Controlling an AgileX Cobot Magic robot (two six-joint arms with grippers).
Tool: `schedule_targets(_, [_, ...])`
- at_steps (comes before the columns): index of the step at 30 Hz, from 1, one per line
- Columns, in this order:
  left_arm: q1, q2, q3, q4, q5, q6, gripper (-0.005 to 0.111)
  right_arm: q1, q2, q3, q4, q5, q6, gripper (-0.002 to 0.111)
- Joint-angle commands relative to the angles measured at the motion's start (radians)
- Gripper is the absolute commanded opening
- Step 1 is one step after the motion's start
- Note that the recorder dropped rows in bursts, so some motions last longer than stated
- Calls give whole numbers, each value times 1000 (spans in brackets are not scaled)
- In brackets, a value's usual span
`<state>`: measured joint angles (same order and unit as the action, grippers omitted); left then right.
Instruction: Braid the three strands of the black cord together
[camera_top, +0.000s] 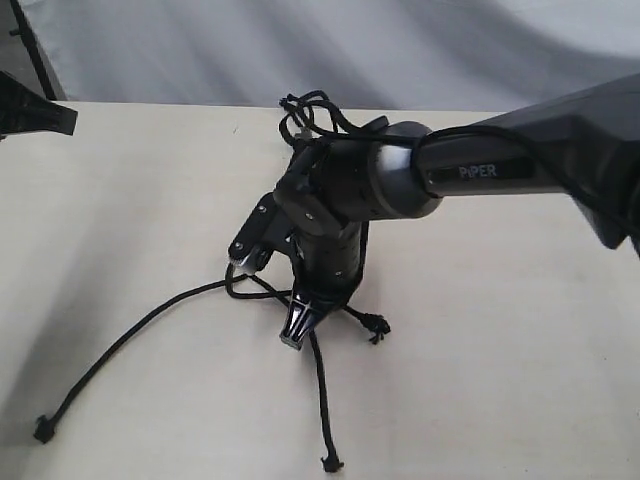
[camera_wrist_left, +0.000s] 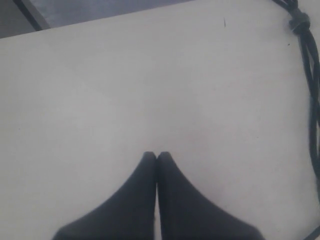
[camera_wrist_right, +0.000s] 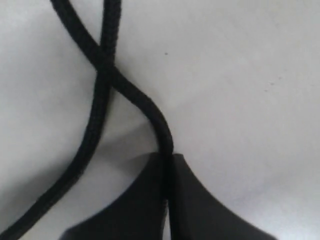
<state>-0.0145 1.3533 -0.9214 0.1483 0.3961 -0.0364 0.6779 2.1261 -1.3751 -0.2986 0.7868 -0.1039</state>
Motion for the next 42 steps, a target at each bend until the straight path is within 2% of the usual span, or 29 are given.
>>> schedule_targets(1, [3,-10,5,-7,-11,-10,0,71,16,5,186,73,-101,0])
schedule_targets(4, [3,-10,5,-7,-11,-10,0,155,-3,5,324,94,-250,0])
schedule_targets(6, [3,-10,5,-7,-11,-10,0,203,-42,5,322,94,-270,0])
schedule_targets(8, [3,-10,5,-7,-11,-10,0,205,-119,5,289,89,-268,0])
schedule_targets(11, [3,-10,5,-7,-11,-10,0,155,-207,5,264,88,-248,0])
schedule_targets(14, [3,-10,5,-7,-11,-10,0,60,-254,5,269,110,-216,0])
schedule_targets(17, [3,-10,5,-7,-11,-10,0,2,-246,9,273,142,-193,0])
schedule_targets(22, [3,-5,5,-7,-11,-10,0,-71,-233,81,273,100,-187,0])
schedule_targets(35, [3,-1,5,-23,3,-14,0,-93,-220,266,269,-164,-133,1])
schedule_targets(37, [3,-1,5,-25,5,-12,0,-93,-215,279,269,-176,-110,10])
schedule_targets(38, [3,-1,5,-25,5,-12,0,-93,-215,284,269,-178,-105,18])
schedule_targets(42, [-12,-1,5,-37,19,-6,0,-93,-226,284,244,-179,-110,57])
